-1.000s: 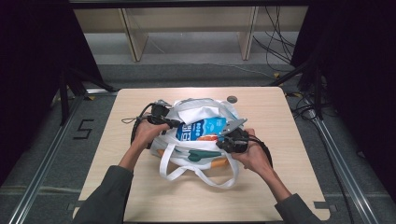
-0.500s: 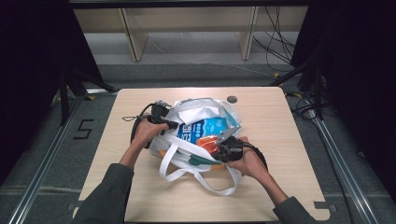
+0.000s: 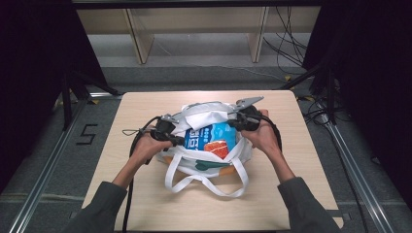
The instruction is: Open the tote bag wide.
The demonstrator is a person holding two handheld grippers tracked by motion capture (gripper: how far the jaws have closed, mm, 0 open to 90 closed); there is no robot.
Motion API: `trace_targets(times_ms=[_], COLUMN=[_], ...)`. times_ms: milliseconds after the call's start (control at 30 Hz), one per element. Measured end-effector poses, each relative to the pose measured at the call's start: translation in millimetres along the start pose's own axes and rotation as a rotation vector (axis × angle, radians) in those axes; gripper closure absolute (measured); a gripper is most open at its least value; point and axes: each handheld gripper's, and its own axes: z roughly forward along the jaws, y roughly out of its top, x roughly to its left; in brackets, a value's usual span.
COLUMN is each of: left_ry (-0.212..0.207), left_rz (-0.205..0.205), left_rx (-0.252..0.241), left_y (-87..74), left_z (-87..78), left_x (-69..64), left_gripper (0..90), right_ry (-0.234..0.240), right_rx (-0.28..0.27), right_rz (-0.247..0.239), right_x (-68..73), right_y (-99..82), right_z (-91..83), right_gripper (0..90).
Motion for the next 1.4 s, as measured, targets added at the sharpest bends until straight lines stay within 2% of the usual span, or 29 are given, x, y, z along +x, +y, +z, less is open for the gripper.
trace_targets(times_ms=[33,67,133,167,233,267,333,400,467,500,533,567,600,633,667,700,733,767,800,867,900,933,967,1067,1167,1233,1300,1333,1400], left_ry=[0.004,0.003,-0.023,-0.027,-0.035,-0.034,-0.034,-0.025,-0.01,-0.006,0.013,0.013,0.029,0.08,0.08,0.105,0.105,0.115,0.134,0.197,0.197,0.188,0.183,0.171,0.174,0.171,0.158,0.151,0.15], left_rz=[0.029,0.039,0.055,0.07,0.063,0.067,0.076,0.084,0.057,0.027,0.019,0.019,0.003,-0.033,-0.033,-0.073,-0.073,-0.1,-0.11,-0.146,-0.146,-0.19,-0.2,-0.203,-0.199,-0.196,-0.187,-0.186,-0.172], left_rx=[0.028,0.027,0.029,0.03,0.021,0.014,0.02,0.015,-0.024,-0.06,-0.099,-0.099,-0.125,-0.162,-0.162,-0.195,-0.195,-0.198,-0.189,-0.145,-0.145,-0.159,-0.157,-0.163,-0.162,-0.164,-0.196,-0.21,-0.221], left_y=[-3.4,-8.1,-24.2,-29.5,-38.4,-40.9,-42.2,-39.6,-33.2,-28.6,-22.6,-22.6,-16.3,-3.8,-3.8,5.0,5.0,7.8,9.6,8.0,8.0,2.2,-0.7,-6.4,-7.2,-6.7,-4.4,-3.6,-3.1], left_z=[-2.7,-4.5,-10.7,-12.5,-13.1,-12.5,-12.4,-14.4,-18.1,-20.9,-24.1,-24.1,-26.1,-28.7,-28.7,-29.0,-29.0,-27.9,-25.6,-14.8,-14.8,-10.5,-9.7,-5.6,-5.9,-7.2,-14.6,-17.9,-20.8], left_x=[-3.9,-7.1,-11.0,-11.9,-15.0,-16.3,-19.1,-19.2,-16.3,-13.6,-8.7,-8.7,-3.6,10.2,10.2,26.0,26.0,32.7,38.8,54.2,54.2,62.1,65.3,67.4,67.1,66.1,58.7,54.9,51.1], left_gripper=[88.7,88.7,89.4,89.4,89.5,89.5,89.6,89.5,88.6,86.5,85.2,85.0,84.5,84.7,85.0,85.0,85.2,85.2,85.3,86.3,86.6,87.1,87.4,88.4,88.5,87.1,85.6,85.3,84.8], right_ry=[-0.02,-0.02,-0.039,-0.061,-0.077,-0.087,-0.103,-0.121,-0.129,-0.127,-0.12,-0.109,-0.107,-0.085,-0.085,-0.049,-0.044,-0.044,-0.05,-0.034,-0.034,-0.056,-0.073,-0.051,-0.058,-0.07,-0.05,-0.058,-0.05], right_rx=[0.028,0.028,0.095,0.108,0.118,0.15,0.191,0.221,0.224,0.203,0.174,0.148,0.125,0.097,0.097,0.085,0.079,0.079,0.072,0.116,0.116,0.132,0.126,0.138,0.129,0.107,0.1,0.081,0.057], right_rz=[-0.013,-0.013,-0.013,0.012,-0.008,0.041,0.072,0.064,0.046,0.045,0.041,0.048,0.048,0.039,0.039,0.025,-0.005,-0.005,-0.019,-0.027,-0.027,-0.016,-0.004,0.045,0.052,0.054,0.059,0.088,0.072], right_x=[-9.7,-9.7,-20.4,-21.3,-28.3,-27.6,-28.2,-28.1,-25.8,-24.3,-23.6,-21.9,-18.8,-15.8,-15.8,-7.7,-3.8,-3.8,-0.9,-0.1,-0.1,-5.5,-9.3,-21.0,-21.4,-20.4,-19.1,-14.7,-11.8], right_y=[5.2,5.2,9.8,11.1,12.5,12.8,11.8,11.6,14.3,16.1,17.9,19.6,21.2,21.5,21.5,19.9,17.0,17.0,12.6,-3.8,-3.8,-18.3,-26.5,-44.2,-51.4,-51.7,-47.1,-44.2,-40.9], right_z=[17.6,17.6,41.6,48.5,59.9,63.6,73.4,78.8,75.4,70.2,62.9,55.0,47.0,39.6,39.6,23.9,18.3,18.3,13.6,3.2,3.2,2.1,4.8,7.6,11.1,9.8,1.1,-4.4,-10.3], right_gripper=[90.0,90.0,90.0,90.0,90.0,90.0,90.0,90.0,90.0,90.0,90.0,90.0,90.0,90.0,90.0,90.0,90.0,90.0,90.0,90.0,90.0,90.0,90.0,90.0,90.0,90.0,90.0,90.0,90.0])
